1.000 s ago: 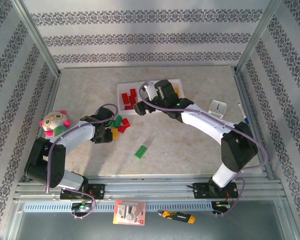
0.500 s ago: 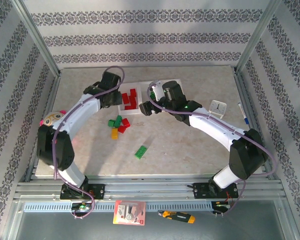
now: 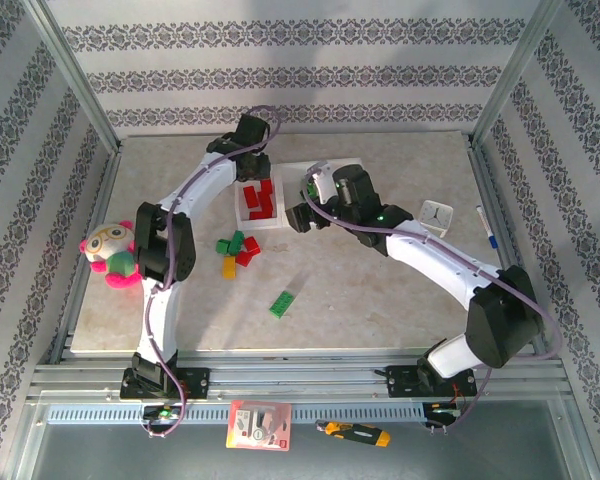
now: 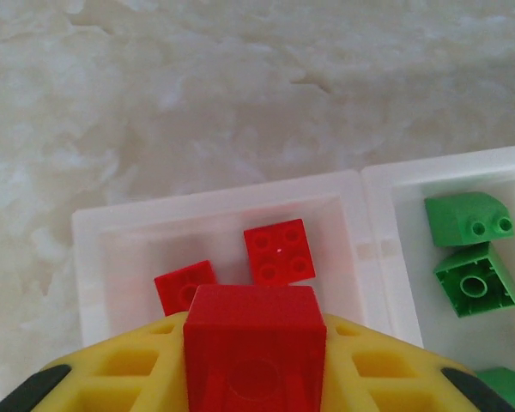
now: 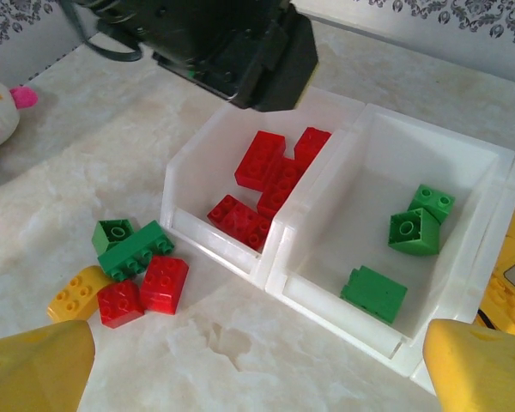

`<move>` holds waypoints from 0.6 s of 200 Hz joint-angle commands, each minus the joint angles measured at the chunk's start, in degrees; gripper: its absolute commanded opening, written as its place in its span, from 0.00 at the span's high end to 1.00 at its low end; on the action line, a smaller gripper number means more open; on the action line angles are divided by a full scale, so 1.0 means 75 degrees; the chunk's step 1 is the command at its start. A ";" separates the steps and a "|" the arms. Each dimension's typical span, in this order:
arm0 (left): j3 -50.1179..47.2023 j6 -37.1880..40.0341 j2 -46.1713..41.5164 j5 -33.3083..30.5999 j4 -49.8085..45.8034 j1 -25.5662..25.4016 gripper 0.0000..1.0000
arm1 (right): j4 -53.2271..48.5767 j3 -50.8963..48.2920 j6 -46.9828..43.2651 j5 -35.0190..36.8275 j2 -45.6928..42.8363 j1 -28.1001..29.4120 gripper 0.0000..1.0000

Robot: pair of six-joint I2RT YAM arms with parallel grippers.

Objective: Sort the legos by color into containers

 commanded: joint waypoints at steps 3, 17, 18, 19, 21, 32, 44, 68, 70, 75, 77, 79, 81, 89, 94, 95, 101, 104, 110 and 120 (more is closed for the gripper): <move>0.0654 0.0144 0.0343 0.0107 -0.0648 -0.0060 0.64 | 0.0006 -0.0186 0.0189 0.0175 -0.0245 -0.0085 0.02; 0.0722 0.0105 0.0386 0.0168 -0.0633 -0.0058 0.52 | -0.0020 -0.0218 0.0172 0.0209 -0.0296 -0.0086 0.02; 0.0720 0.0103 0.0380 0.0168 -0.0633 -0.0060 0.51 | -0.0019 -0.0218 0.0171 0.0211 -0.0309 -0.0085 0.02; 0.0720 0.0102 0.0372 0.0180 -0.0633 -0.0061 0.49 | -0.0024 -0.0219 0.0170 0.0211 -0.0316 -0.0090 0.02; 0.0719 0.0092 0.0359 0.0181 -0.0627 -0.0058 0.46 | -0.0028 -0.0228 0.0178 0.0212 -0.0324 -0.0091 0.02; 0.0698 0.0061 0.0260 0.0182 -0.0633 -0.0060 0.34 | -0.0041 -0.0242 0.0166 0.0237 -0.0354 -0.0098 0.02; 0.0569 0.0033 0.0057 0.0224 -0.0584 -0.0061 0.23 | -0.0073 -0.0254 0.0145 0.0231 -0.0374 -0.0106 0.02; -0.0287 -0.0035 -0.0731 0.0263 -0.0162 -0.0076 0.09 | -0.0145 -0.0289 0.0057 0.0139 -0.0337 -0.0113 0.02; -0.0385 -0.0056 -0.0798 0.0269 -0.0117 -0.0077 0.09 | -0.0161 -0.0295 0.0053 0.0118 -0.0335 -0.0108 0.02; -0.0655 -0.0082 -0.1031 0.0264 0.0011 -0.0084 0.07 | -0.0210 -0.0297 -0.0001 0.0070 -0.0330 -0.0107 0.02; -0.0779 -0.0100 -0.1116 0.0263 0.0070 -0.0082 0.06 | -0.0230 -0.0292 -0.0029 0.0057 -0.0321 -0.0098 0.02; -0.0901 -0.0114 -0.1211 0.0263 0.0117 -0.0081 0.06 | -0.0261 -0.0308 -0.0039 0.0027 -0.0307 -0.0101 0.02; -0.1042 -0.0123 -0.1302 0.0263 0.0181 -0.0087 0.05 | -0.0290 -0.0309 -0.0079 0.0016 -0.0304 -0.0088 0.02; -0.1576 -0.0196 -0.1691 0.0273 0.0428 -0.0081 0.03 | -0.0447 -0.0302 -0.0220 -0.0094 -0.0269 -0.0055 0.02; -0.1929 -0.0240 -0.1935 0.0263 0.0583 -0.0085 0.01 | -0.0577 -0.0301 -0.0326 -0.0133 -0.0245 -0.0023 0.02; -0.2017 -0.0252 -0.1993 0.0263 0.0608 -0.0085 0.01 | -0.0608 -0.0295 -0.0348 -0.0142 -0.0237 -0.0018 0.02; -0.2453 -0.0327 -0.2291 0.0252 0.0791 -0.0087 0.00 | -0.0811 -0.0278 -0.0476 -0.0145 -0.0191 0.0028 0.02; -0.2672 -0.0369 -0.2456 0.0245 0.0860 -0.0091 0.01 | -0.0911 -0.0263 -0.0546 -0.0125 -0.0181 0.0067 0.02; -0.3088 -0.0450 -0.2743 0.0230 0.1029 -0.0075 0.01 | -0.1118 -0.0253 -0.0675 -0.0062 -0.0147 0.0148 0.02; -0.3783 -0.0613 -0.3248 0.0155 0.1235 -0.0076 0.01 | -0.1431 -0.0237 -0.0912 0.0065 -0.0092 0.0313 0.02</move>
